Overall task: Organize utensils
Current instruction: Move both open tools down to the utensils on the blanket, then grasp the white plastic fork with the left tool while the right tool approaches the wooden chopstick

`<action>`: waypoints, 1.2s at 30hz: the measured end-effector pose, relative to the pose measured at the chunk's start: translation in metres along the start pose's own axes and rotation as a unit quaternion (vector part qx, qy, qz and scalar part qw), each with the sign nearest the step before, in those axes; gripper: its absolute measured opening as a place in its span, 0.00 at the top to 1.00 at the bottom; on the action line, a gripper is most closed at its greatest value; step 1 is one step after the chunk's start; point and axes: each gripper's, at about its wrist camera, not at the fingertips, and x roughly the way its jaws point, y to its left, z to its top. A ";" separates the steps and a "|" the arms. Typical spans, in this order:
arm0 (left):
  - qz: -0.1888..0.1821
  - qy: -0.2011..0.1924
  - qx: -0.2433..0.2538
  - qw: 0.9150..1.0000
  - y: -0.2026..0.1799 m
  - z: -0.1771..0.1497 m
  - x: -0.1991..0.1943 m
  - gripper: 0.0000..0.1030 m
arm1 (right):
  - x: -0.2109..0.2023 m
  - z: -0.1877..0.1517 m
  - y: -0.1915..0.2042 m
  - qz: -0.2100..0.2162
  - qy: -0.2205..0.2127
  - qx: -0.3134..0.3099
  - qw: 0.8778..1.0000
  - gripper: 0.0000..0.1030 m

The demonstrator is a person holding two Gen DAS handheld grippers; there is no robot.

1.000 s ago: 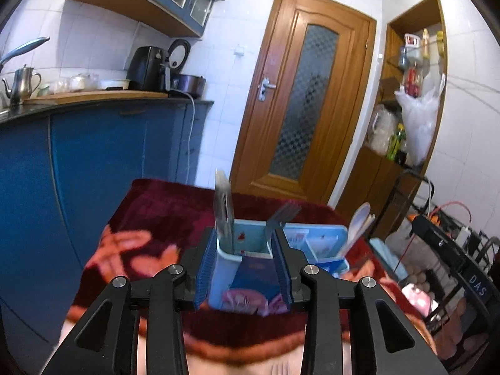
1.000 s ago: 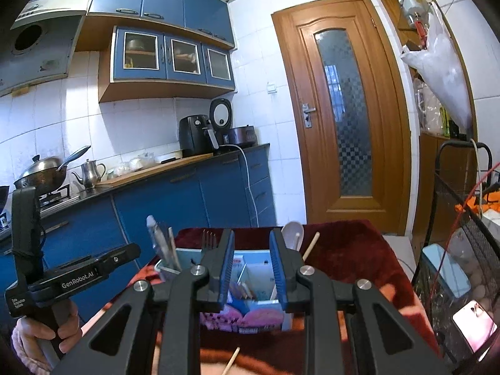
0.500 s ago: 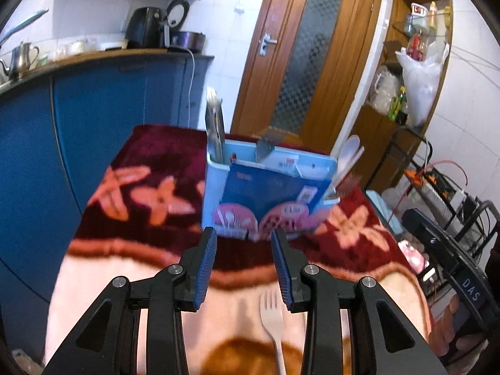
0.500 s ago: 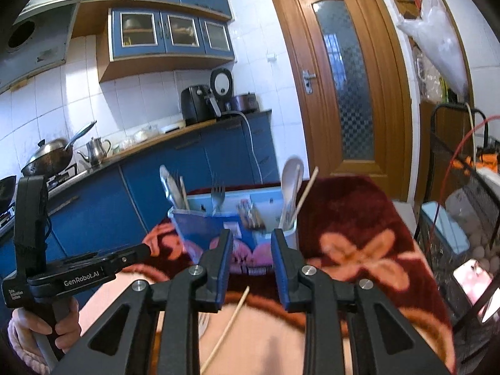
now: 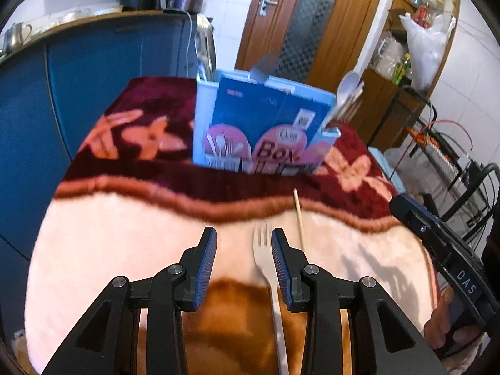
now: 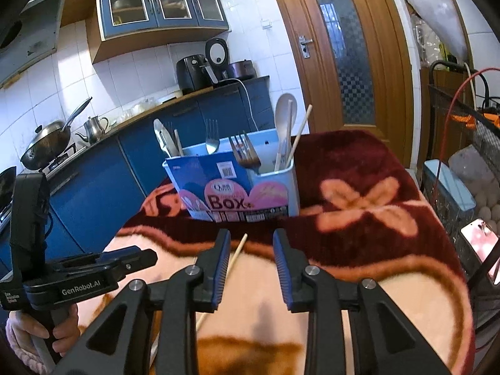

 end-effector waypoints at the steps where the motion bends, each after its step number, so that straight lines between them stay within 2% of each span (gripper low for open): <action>1: 0.003 0.005 0.002 1.000 -0.001 -0.002 0.001 0.64 | 0.000 -0.002 -0.001 0.001 0.003 0.002 1.000 0.68; 12: 0.011 0.052 0.020 0.998 -0.017 -0.021 0.017 0.64 | -0.001 -0.017 -0.012 0.007 0.024 0.014 1.000 0.65; 21: 0.002 0.088 0.027 0.996 -0.025 -0.027 0.030 0.65 | -0.008 -0.023 -0.022 0.014 0.025 0.025 0.999 0.61; 23: 0.007 0.096 0.029 0.995 -0.026 -0.028 0.033 0.69 | -0.008 -0.024 -0.025 0.014 0.025 0.029 0.999 0.60; 30: 0.024 0.108 0.040 0.993 -0.031 -0.027 0.038 0.72 | -0.007 -0.027 -0.032 0.018 0.029 0.039 0.999 0.59; 32: 0.030 0.111 0.044 0.992 -0.032 -0.026 0.039 0.79 | -0.007 -0.028 -0.033 0.019 0.029 0.041 0.999 0.59; 35: 0.026 0.114 0.036 0.992 -0.030 -0.024 0.040 0.83 | -0.007 -0.029 -0.034 0.020 0.030 0.043 0.998 0.58; 36: 0.023 0.113 0.030 0.993 -0.028 -0.023 0.039 0.88 | -0.007 -0.029 -0.034 0.020 0.030 0.044 0.998 0.58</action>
